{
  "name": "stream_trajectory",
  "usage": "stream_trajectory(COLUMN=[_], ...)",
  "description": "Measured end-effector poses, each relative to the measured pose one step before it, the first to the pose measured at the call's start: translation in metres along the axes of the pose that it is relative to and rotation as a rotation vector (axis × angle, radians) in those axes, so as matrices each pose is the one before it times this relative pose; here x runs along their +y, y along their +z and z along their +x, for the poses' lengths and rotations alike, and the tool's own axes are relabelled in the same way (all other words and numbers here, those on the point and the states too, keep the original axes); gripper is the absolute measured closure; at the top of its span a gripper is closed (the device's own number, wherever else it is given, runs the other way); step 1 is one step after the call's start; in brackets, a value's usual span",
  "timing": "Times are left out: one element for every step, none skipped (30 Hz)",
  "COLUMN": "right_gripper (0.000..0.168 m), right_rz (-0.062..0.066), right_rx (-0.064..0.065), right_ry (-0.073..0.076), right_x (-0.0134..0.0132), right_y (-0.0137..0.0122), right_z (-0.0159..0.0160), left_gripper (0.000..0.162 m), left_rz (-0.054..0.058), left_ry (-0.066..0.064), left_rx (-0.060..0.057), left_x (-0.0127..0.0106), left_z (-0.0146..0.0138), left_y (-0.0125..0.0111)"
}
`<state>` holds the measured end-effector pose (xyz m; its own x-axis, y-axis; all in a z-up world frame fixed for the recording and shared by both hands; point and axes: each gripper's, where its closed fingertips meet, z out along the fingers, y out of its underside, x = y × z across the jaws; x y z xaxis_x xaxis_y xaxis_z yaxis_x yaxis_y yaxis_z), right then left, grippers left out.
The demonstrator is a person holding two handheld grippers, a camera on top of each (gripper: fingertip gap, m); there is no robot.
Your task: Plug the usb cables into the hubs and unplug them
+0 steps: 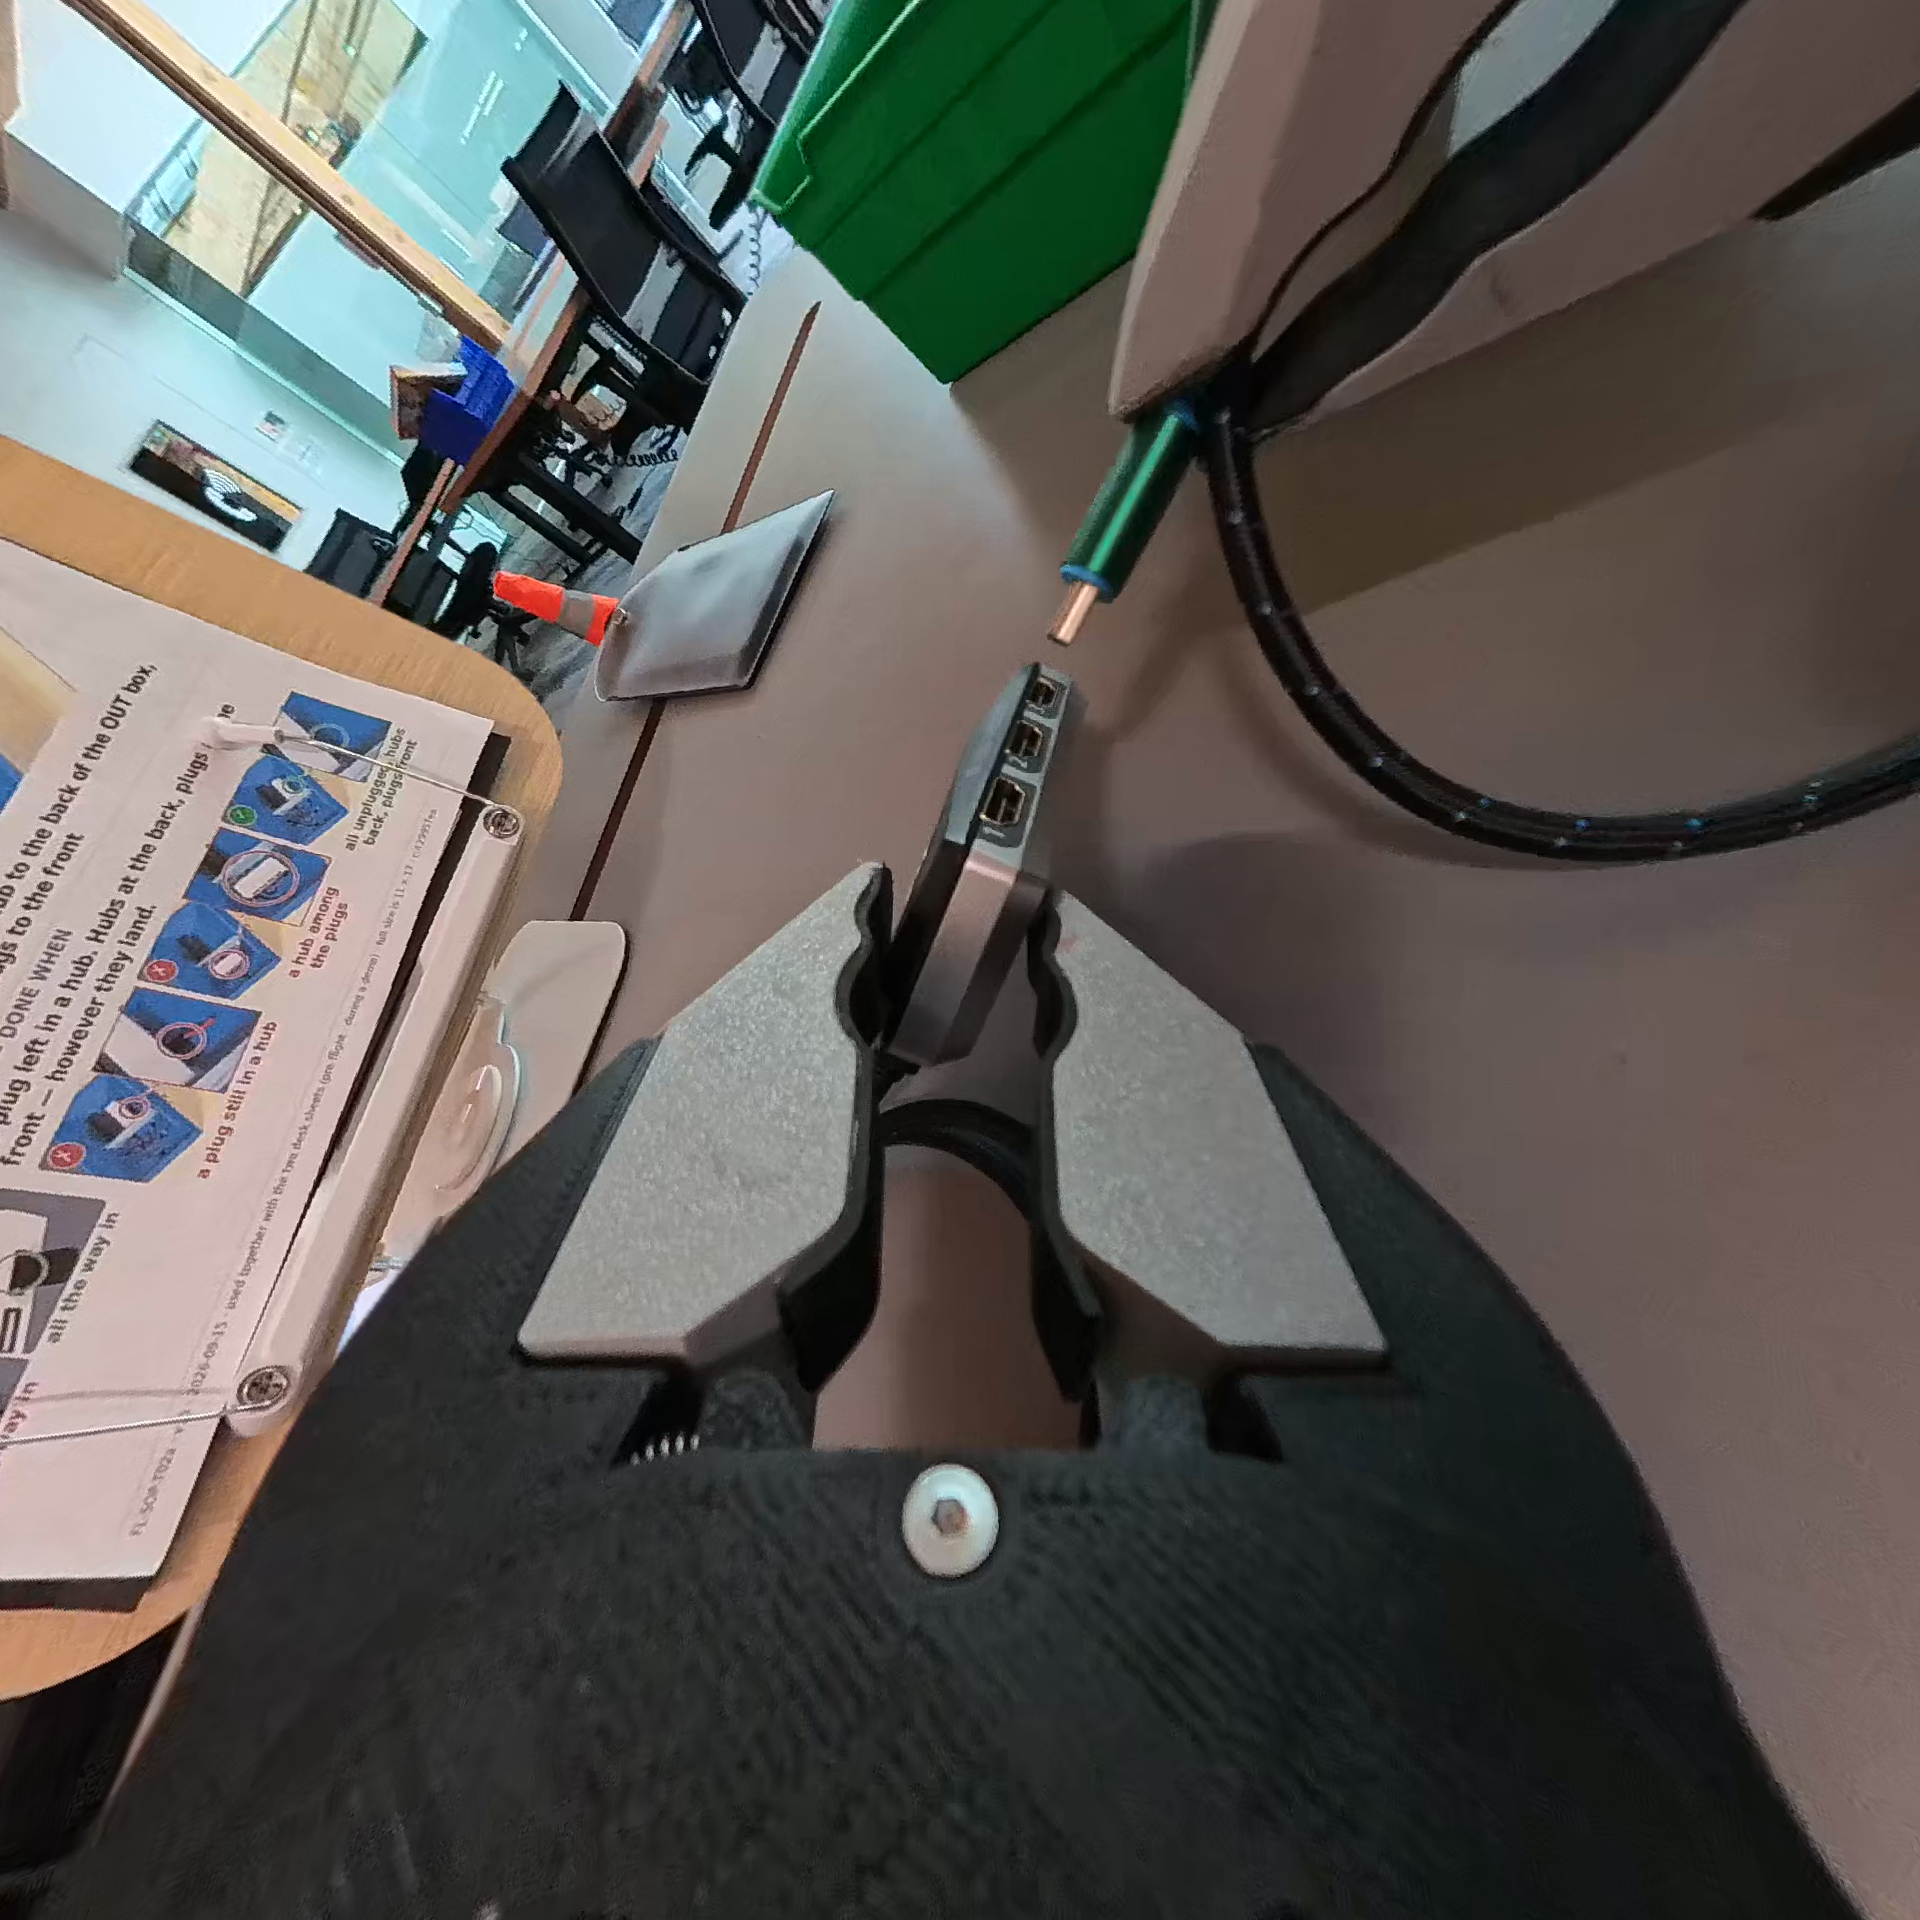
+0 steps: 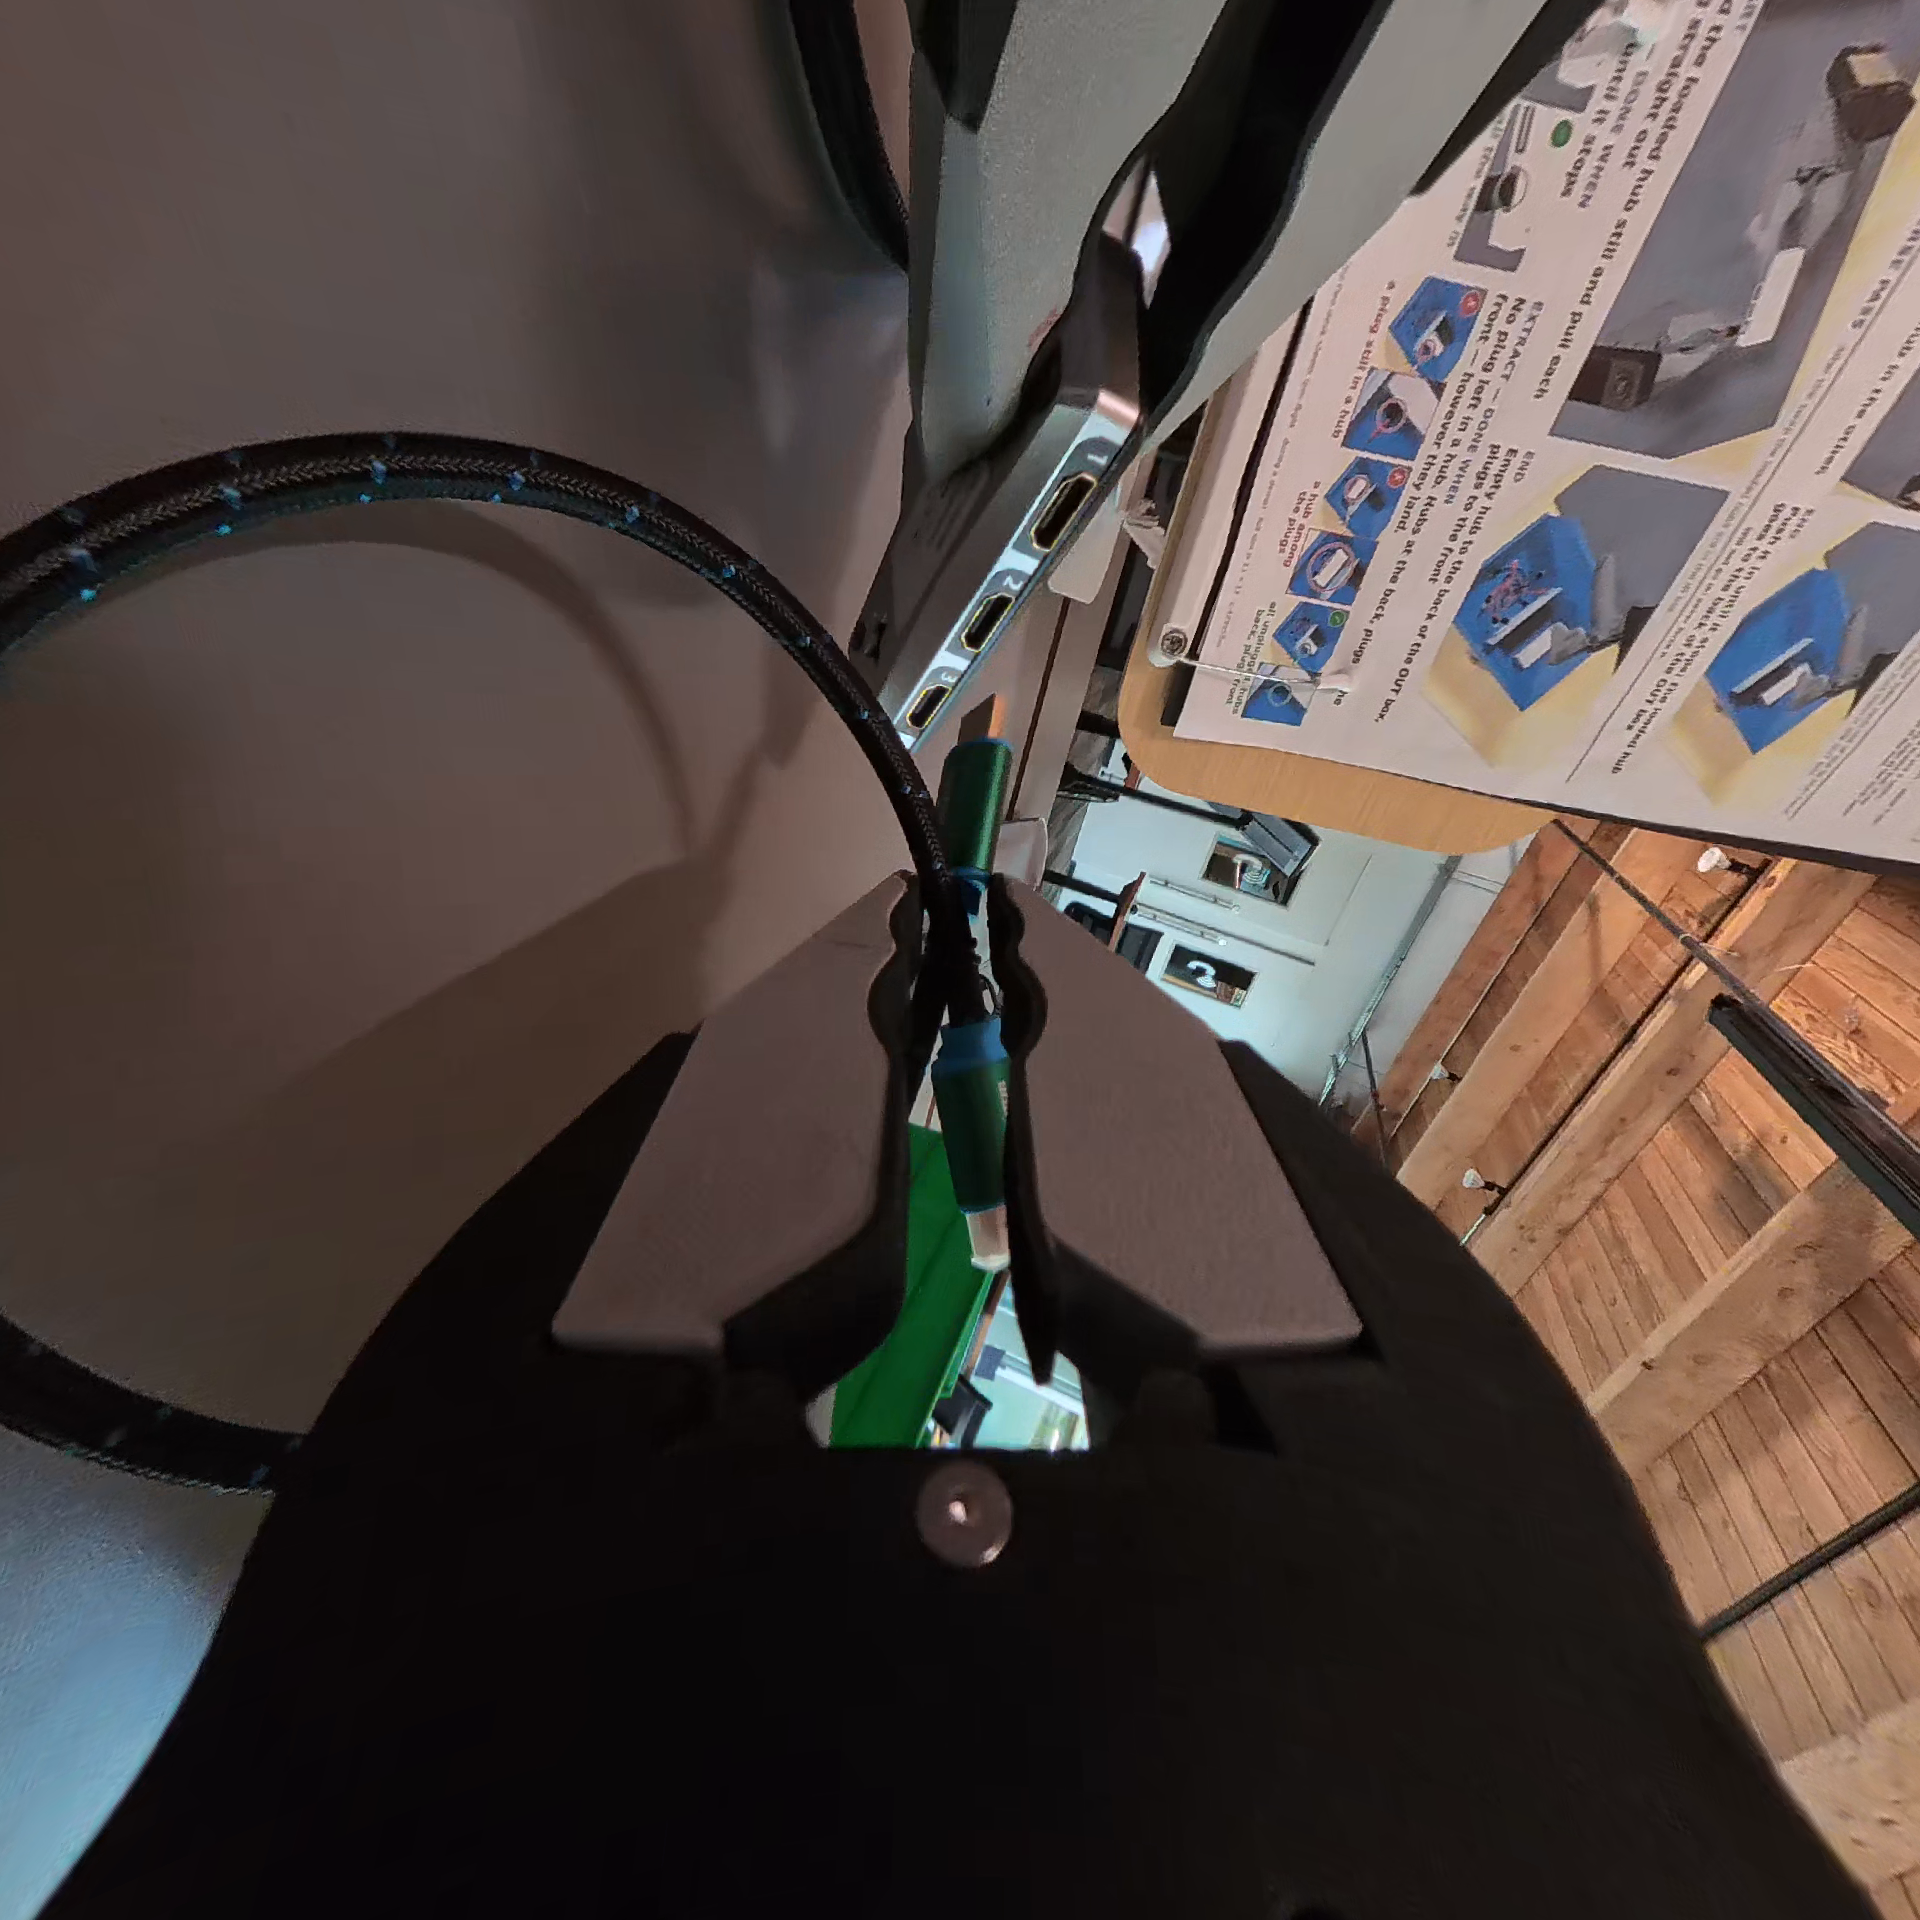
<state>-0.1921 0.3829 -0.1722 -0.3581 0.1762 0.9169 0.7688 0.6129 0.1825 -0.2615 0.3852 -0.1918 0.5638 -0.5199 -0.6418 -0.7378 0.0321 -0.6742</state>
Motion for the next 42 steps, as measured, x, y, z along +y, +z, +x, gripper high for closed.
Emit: stream_trajectory(right_gripper=[0.159, 0.159, 0.159, 0.159, 0.159, 0.159, 0.159, 0.159, 0.159, 0.159, 0.159, 0.159, 0.159, 0.159, 0.159, 0.159, 0.159, 0.159, 0.159, 0.159, 0.159, 0.159, 0.159, 0.159, 0.159, 0.159, 0.159, 0.159, 0.159, 0.159, 0.159, 0.159, 0.159, 0.159, 0.159, 0.159, 0.159, 0.159, 0.159, 0.159, 0.159, 0.159], right_rz=[-0.0109, -0.0097, -0.0055, -0.0023, -0.0011, 0.0001, -0.0009, -0.0037, -0.0046, -0.0006, 0.0001, -0.0048, -0.0076, -0.0068, -0.0061, -0.0077, -0.0088, -0.0075, -0.0060, -0.0050, -0.0046, -0.0038, -0.0021, -0.0012, -0.0003, 0.0005, -0.0001, -0.0007, -0.0001, 0.0005, 0.0005, 0.0000, 0.0036, 0.0110, 0.0137, 0.0125, 0.0097, 0.0061, 0.0035, 0.0026, 0.0037, 0.0055], right_rx=[-0.0088, -0.0077, -0.0069, -0.0082, -0.0098, -0.0104, -0.0106, -0.0108, -0.0061, 0.0021, 0.0016, -0.0024, -0.0011, 0.0021, 0.0018, 0.0002, 0.0010, 0.0012, -0.0007, -0.0021, -0.0013, 0.0008, 0.0021, 0.0008, -0.0027, -0.0057, -0.0061, -0.0057, -0.0058, -0.0059, -0.0056, -0.0062, -0.0052, 0.0002, 0.0032, 0.0035, 0.0051, 0.0068, 0.0076, 0.0075, 0.0056, 0.0022], right_ry=[-0.0098, -0.0126, -0.0136, -0.0114, -0.0073, -0.0027, 0.0023, 0.0054, 0.0056, 0.0038, 0.0019, 0.0014, -0.0002, -0.0038, -0.0049, -0.0026, -0.0012, -0.0024, -0.0043, -0.0052, -0.0058, -0.0068, -0.0060, -0.0028, 0.0000, 0.0010, 0.0024, 0.0030, 0.0008, -0.0005, 0.0009, 0.0025, 0.0026, 0.0013, 0.0014, 0.0009, -0.0030, -0.0086, -0.0107, -0.0067, 0.0002, 0.0086], right_x=[0.00015, -0.00007, -0.00101, -0.00161, -0.00218, -0.00245, -0.00219, -0.00149, -0.00117, -0.00140, -0.00097, 0.00001, 0.00050, 0.00067, 0.00069, 0.00094, 0.00119, 0.00098, 0.00062, 0.00037, 0.00000, -0.00043, -0.00062, -0.00053, -0.00037, -0.00033, -0.00026, -0.00006, -0.00018, 0.00003, 0.00028, 0.00067, 0.00065, 0.00025, -0.00005, 0.00012, 0.00014, 0.00036, 0.00038, 0.00028, 0.00028, 0.00034], right_y=[0.00054, 0.00050, 0.00035, 0.00011, 0.00000, -0.00013, -0.00004, 0.00002, 0.00004, -0.00012, -0.00012, 0.00021, 0.00028, 0.00027, 0.00002, -0.00005, -0.00004, -0.00016, -0.00025, -0.00043, -0.00057, -0.00088, -0.00097, -0.00090, -0.00083, -0.00082, -0.00086, -0.00066, -0.00050, -0.00026, -0.00014, -0.00003, -0.00011, -0.00050, -0.00074, -0.00071, -0.00035, -0.00009, 0.00014, 0.00032, 0.00024, 0.00026], right_z=[-0.00041, -0.00051, -0.00061, -0.00064, -0.00066, -0.00031, -0.00019, 0.00004, 0.00068, 0.00165, 0.00130, 0.00034, 0.00028, 0.00042, 0.00029, 0.00014, 0.00050, 0.00053, 0.00012, -0.00020, -0.00003, 0.00016, 0.00054, 0.00052, 0.00008, -0.00012, -0.00029, -0.00008, -0.00033, -0.00038, -0.00012, 0.00012, 0.00028, 0.00102, 0.00133, 0.00089, 0.00028, -0.00025, -0.00074, -0.00095, -0.00112, -0.00117], left_gripper=[0.138, 0.138, 0.138, 0.138, 0.138, 0.138, 0.138, 0.138, 0.138, 0.138, 0.139, 0.139, 0.139, 0.139, 0.139, 0.139, 0.140, 0.140, 0.140, 0.140, 0.140, 0.140, 0.140, 0.140, 0.140, 0.140, 0.140, 0.140, 0.140, 0.141, 0.141, 0.141, 0.142, 0.143, 0.143, 0.143, 0.144, 0.145, 0.144, 0.144, 0.144, 0.144], left_rz=[-0.0034, -0.0011, 0.0002, 0.0015, 0.0007, 0.0004, 0.0005, -0.0004, 0.0003, 0.0006, -0.0010, -0.0034, -0.0002, 0.0015, 0.0019, 0.0025, 0.0038, 0.0042, 0.0032, 0.0006, 0.0008, 0.0016, 0.0008, 0.0008, 0.0005, 0.0002, -0.0009, -0.0019, -0.0022, -0.0019, -0.0004, 0.0030, 0.0065, 0.0083, 0.0111, 0.0135, 0.0141, 0.0144, 0.0096, 0.0049, 0.0019, 0.0027], left_ry=[0.0075, 0.0026, -0.0009, -0.0014, -0.0017, -0.0004, 0.0022, 0.0050, 0.0069, 0.0082, 0.0079, 0.0091, 0.0081, 0.0071, 0.0049, 0.0031, 0.0051, 0.0062, 0.0032, -0.0006, 0.0007, 0.0015, 0.0001, -0.0005, -0.0008, -0.0004, 0.0012, 0.0034, 0.0042, 0.0053, 0.0086, 0.0125, 0.0096, 0.0060, 0.0035, -0.0014, -0.0028, 0.0016, 0.0053, 0.0062, 0.0078, 0.0096], left_rx=[-0.0009, -0.0011, -0.0009, -0.0002, -0.0005, -0.0007, -0.0007, -0.0007, -0.0023, -0.0024, -0.0023, -0.0052, -0.0029, -0.0021, -0.0017, 0.0005, 0.0012, 0.0003, -0.0006, 0.0017, 0.0010, 0.0006, 0.0011, 0.0017, 0.0013, 0.0004, 0.0019, 0.0008, 0.0002, 0.0000, -0.0034, -0.0085, -0.0100, -0.0086, -0.0037, 0.0061, 0.0094, 0.0075, 0.0058, 0.0047, 0.0037, 0.0035], left_x=[0.00004, -0.00009, -0.00039, -0.00033, -0.00023, -0.00034, -0.00030, -0.00041, -0.00054, -0.00061, -0.00032, 0.00015, -0.00001, -0.00016, -0.00033, -0.00068, -0.00082, -0.00085, -0.00073, -0.00060, -0.00051, -0.00049, -0.00041, -0.00038, -0.00049, -0.00053, -0.00055, -0.00066, -0.00071, -0.00088, -0.00118, -0.00165, -0.00206, -0.00223, -0.00214, -0.00197, -0.00188, -0.00202, -0.00168, -0.00121, -0.00054, 0.00001], left_z=[0.00070, 0.00024, 0.00002, -0.00013, -0.00015, -0.00016, 0.00000, 0.00014, 0.00014, 0.00036, 0.00031, -0.00015, 0.00008, 0.00000, -0.00004, 0.00029, 0.00042, 0.00045, 0.00019, 0.00037, 0.00037, 0.00033, 0.00021, 0.00009, 0.00009, 0.00004, 0.00043, 0.00037, 0.00033, 0.00061, 0.00038, -0.00041, -0.00107, -0.00125, -0.00075, 0.00048, 0.00118, 0.00146, 0.00137, 0.00121, 0.00091, 0.00102], left_y=[0.00037, 0.00017, -0.00004, -0.00013, -0.00018, -0.00013, -0.00027, -0.00024, -0.00021, -0.00022, -0.00004, 0.00003, 0.00002, -0.00013, -0.00024, -0.00036, -0.00041, -0.00036, -0.00028, -0.00008, -0.00009, -0.00012, -0.00011, -0.00025, -0.00035, -0.00043, -0.00020, -0.00033, -0.00040, -0.00037, -0.00055, -0.00079, -0.00116, -0.00139, -0.00132, -0.00103, -0.00072, -0.00058, -0.00026, -0.00003, 0.00004, 0.00010])
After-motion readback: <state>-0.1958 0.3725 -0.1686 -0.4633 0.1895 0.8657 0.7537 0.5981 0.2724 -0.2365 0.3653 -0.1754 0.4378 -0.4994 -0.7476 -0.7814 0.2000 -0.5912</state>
